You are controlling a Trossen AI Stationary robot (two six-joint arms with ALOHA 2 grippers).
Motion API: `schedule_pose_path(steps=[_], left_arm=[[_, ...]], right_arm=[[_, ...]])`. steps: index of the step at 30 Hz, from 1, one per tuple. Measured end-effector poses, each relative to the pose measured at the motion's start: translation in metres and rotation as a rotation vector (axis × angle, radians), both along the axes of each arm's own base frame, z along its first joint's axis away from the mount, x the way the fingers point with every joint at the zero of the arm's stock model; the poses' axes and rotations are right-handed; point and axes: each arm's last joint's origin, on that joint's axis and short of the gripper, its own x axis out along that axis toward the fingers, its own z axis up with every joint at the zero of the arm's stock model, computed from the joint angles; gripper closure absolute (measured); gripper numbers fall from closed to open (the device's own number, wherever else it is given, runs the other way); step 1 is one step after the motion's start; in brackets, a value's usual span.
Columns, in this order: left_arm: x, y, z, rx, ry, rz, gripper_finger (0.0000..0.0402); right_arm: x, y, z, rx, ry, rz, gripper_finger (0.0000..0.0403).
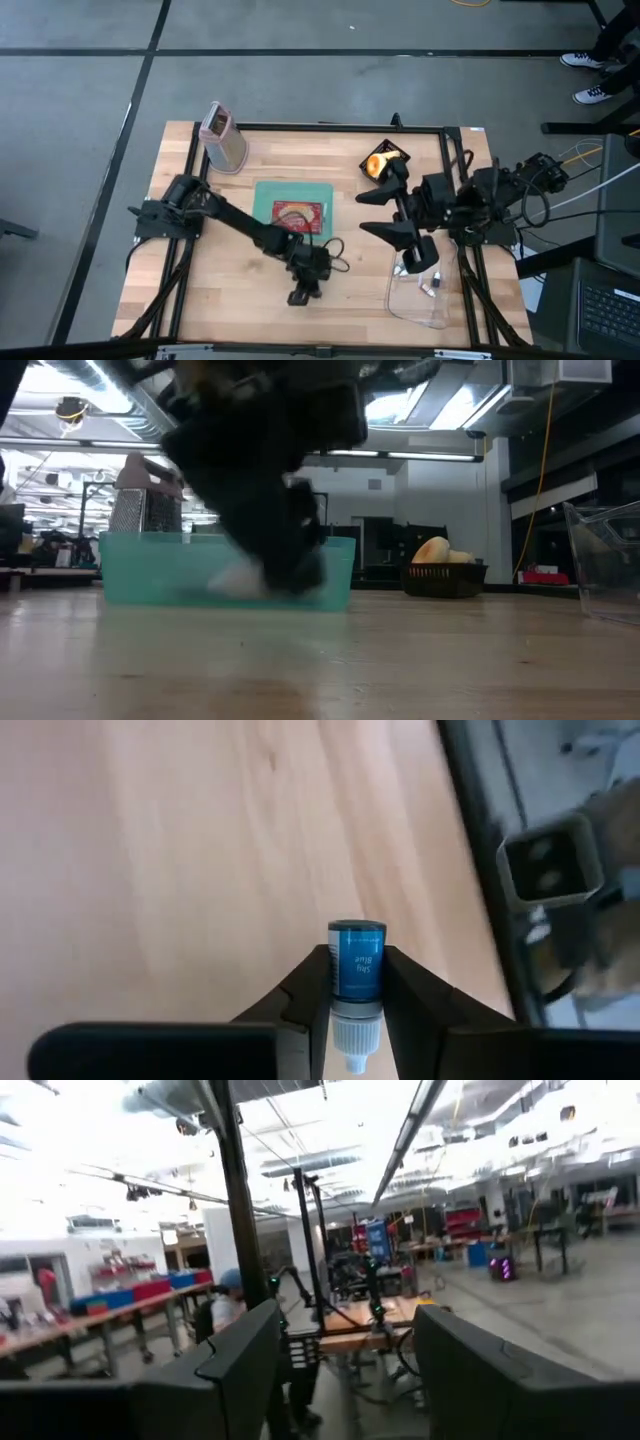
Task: Pick & Place Food Item
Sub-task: Put the blue food coloring bottle into the transparent bin
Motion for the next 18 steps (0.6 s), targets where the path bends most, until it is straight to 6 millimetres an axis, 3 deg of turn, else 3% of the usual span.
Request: schedule_pose_path(steps=[5,12,18], left_arm=[[0.022,0.026,0.037,-0.047,-0.216,0.071,0.0331],[0.057,0.045,0.095,0.01,-0.487,0.112,0.033],[0.086,0.068,0.119,0.043,-0.602,0.157,0.033]], right_arm=[[-0.001,0.0,0.001,-0.088,-0.017,-0.03,0.0177],[-0.001,-0.001,0.003,-0.076,-0.036,-0.042,0.0177],[-0.001,-0.003,0.003,-0.075,-0.031,-0.066,0.0177]])
